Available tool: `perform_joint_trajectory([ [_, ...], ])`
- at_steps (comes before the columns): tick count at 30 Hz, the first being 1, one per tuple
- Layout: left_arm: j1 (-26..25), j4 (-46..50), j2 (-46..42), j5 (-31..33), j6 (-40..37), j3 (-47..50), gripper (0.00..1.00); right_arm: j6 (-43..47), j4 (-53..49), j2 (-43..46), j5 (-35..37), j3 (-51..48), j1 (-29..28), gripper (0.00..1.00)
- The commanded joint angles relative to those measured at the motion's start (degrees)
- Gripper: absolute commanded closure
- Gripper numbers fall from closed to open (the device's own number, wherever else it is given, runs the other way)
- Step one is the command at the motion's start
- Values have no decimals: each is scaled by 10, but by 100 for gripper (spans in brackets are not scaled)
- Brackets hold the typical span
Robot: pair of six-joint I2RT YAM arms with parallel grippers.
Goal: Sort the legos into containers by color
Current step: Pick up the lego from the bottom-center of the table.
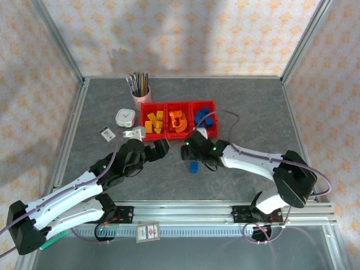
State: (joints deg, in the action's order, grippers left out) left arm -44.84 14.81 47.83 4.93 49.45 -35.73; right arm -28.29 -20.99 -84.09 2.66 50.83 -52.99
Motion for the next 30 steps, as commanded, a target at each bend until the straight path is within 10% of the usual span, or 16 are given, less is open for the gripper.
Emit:
perform_joint_trajectory([
  [1, 5, 27, -18, 15, 18, 16, 1, -29, 8, 12, 3, -17, -37, 13],
  [13, 5, 6, -29, 15, 30, 38, 1, -95, -2, -57, 40, -34, -69, 25],
  [30, 8, 4, -20, 19, 19, 29, 1, -85, -5, -108, 78, 1, -67, 73],
])
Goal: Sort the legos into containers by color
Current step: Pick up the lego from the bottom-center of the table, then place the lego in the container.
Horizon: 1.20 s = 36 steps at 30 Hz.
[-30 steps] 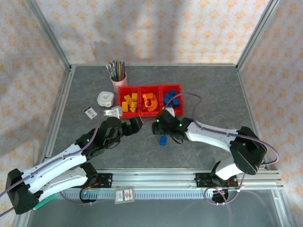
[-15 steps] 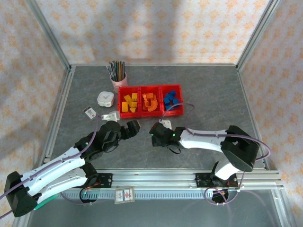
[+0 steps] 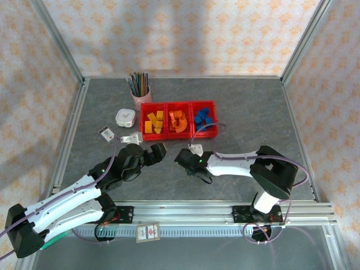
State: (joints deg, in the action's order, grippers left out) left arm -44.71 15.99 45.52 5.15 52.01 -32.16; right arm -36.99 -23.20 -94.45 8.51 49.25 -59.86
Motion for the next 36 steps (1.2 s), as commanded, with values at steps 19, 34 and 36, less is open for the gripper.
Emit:
perform_joint_trajectory([
  [19, 29, -34, 61, 28, -48, -83, 1, 117, 40, 59, 33, 154, 205, 73],
  [34, 69, -79, 115, 13, -51, -101, 1, 192, 13, -195, 20, 428, 294, 53],
  [36, 72, -79, 111, 10, -52, -98, 1, 194, -4, -203, 18, 449, 295, 45],
])
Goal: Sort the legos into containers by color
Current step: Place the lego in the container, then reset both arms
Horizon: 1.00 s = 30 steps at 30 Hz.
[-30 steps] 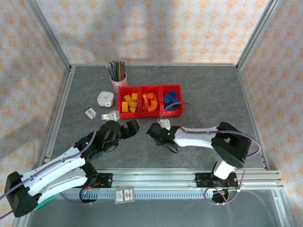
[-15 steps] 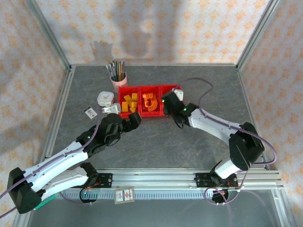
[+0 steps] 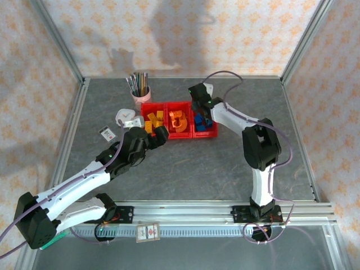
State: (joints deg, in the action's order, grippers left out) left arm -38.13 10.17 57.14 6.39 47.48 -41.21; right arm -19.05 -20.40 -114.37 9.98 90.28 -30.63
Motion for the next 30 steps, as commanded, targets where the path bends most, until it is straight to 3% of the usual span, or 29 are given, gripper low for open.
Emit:
perform_joint_trajectory([
  [1, 7, -23, -8, -3, -8, -5, 1, 16, -31, 0, 0, 39, 2, 42],
  [9, 24, -25, -21, -1, -27, 10, 1, 10, 17, 116, -19, -56, 3, 23],
  [15, 90, -30, -28, 46, -66, 8, 1, -22, 58, 222, 44, -171, 30, 0],
  [20, 186, -53, -30, 93, -96, 16, 1, -41, 104, 299, 127, -290, 91, 0],
  [24, 277, -102, -11, 145, -143, 38, 1, -6, 200, 346, 223, -415, 143, 0],
  [27, 337, -167, 11, 208, -192, 80, 1, 26, 294, 360, 243, -500, 182, 0],
  [30, 374, -296, 41, 206, -242, 145, 1, 67, 417, 358, 222, -573, 214, 0],
])
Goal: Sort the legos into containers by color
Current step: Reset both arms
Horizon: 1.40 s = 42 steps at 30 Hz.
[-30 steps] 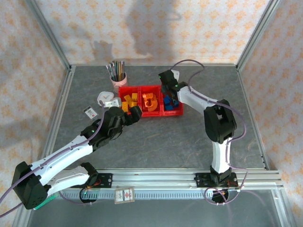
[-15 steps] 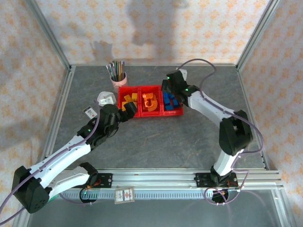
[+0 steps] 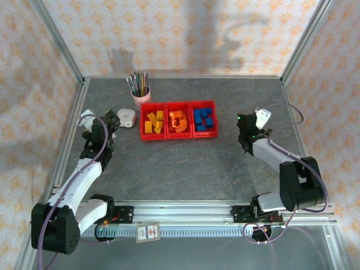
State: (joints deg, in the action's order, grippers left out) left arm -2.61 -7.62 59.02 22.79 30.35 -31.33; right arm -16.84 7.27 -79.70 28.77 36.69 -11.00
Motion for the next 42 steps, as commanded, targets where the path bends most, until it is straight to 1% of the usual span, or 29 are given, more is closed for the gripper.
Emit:
perform_joint_trajectory([
  [1, 21, -166, 37, 35, -101, 66, 1, 59, 179, 6, 25, -58, 26, 0],
  [3, 21, -242, 73, 21, -149, 88, 1, 77, 253, -12, -6, -89, 45, 0],
  [5, 21, -313, 105, 5, -179, 113, 1, 93, 316, -36, -58, -111, 62, 0],
  [6, 21, -358, 119, -8, -189, 128, 1, 99, 341, -45, -72, -115, 68, 0],
  [7, 22, -398, 129, -23, -198, 143, 1, 102, 337, -43, -88, -110, 71, 0],
  [8, 22, -443, 140, -42, -208, 158, 1, 119, 380, -41, -118, -125, 75, 0],
  [10, 22, -526, 166, -88, -228, 180, 1, 158, 504, -34, -178, -176, 80, 0],
  [11, 22, -564, 186, -112, -250, 186, 1, 160, 513, -37, -202, -182, 86, 0],
  [12, 22, -573, 198, -117, -261, 178, 1, 165, 539, -47, -217, -193, 87, 0],
  [13, 22, -553, 199, -128, -265, 172, 1, 174, 581, -56, -237, -213, 87, 0],
  [14, 22, -581, 211, -134, -278, 178, 1, 184, 617, -63, -261, -230, 87, 0],
  [16, 23, -682, 245, -176, -287, 218, 1, 193, 655, -76, -278, -243, 86, 0],
  [17, 22, -757, 278, -202, -298, 241, 1, 192, 639, -72, -276, -238, 85, 0],
  [18, 20, -834, 311, -210, -307, 249, 1, 190, 630, -75, -274, -233, 86, 0],
  [19, 20, -812, 303, -204, -305, 241, 0, 191, 639, -77, -273, -234, 86, 0],
  [20, 20, -712, 276, -177, -289, 211, 1, 190, 627, -76, -274, -231, 86, 0],
  [21, 21, -635, 276, -145, -275, 179, 0, 189, 630, -78, -275, -230, 87, 0],
  [23, 22, -713, 297, -142, -281, 200, 0, 189, 627, -76, -275, -230, 87, 0],
  [25, 22, -665, 281, -141, -276, 190, 1, 191, 634, -73, -275, -234, 87, 0],
  [28, 22, -702, 291, -141, -281, 200, 0, 193, 634, -73, -276, -235, 85, 0],
  [30, 22, -682, 287, -140, -278, 193, 0, 193, 634, -73, -276, -235, 85, 0],
  [31, 22, -693, 290, -142, -279, 196, 0, 192, 634, -73, -276, -235, 85, 0],
  [42, 22, -690, 289, -142, -280, 196, 1, 191, 626, -77, -278, -229, 86, 0],
])
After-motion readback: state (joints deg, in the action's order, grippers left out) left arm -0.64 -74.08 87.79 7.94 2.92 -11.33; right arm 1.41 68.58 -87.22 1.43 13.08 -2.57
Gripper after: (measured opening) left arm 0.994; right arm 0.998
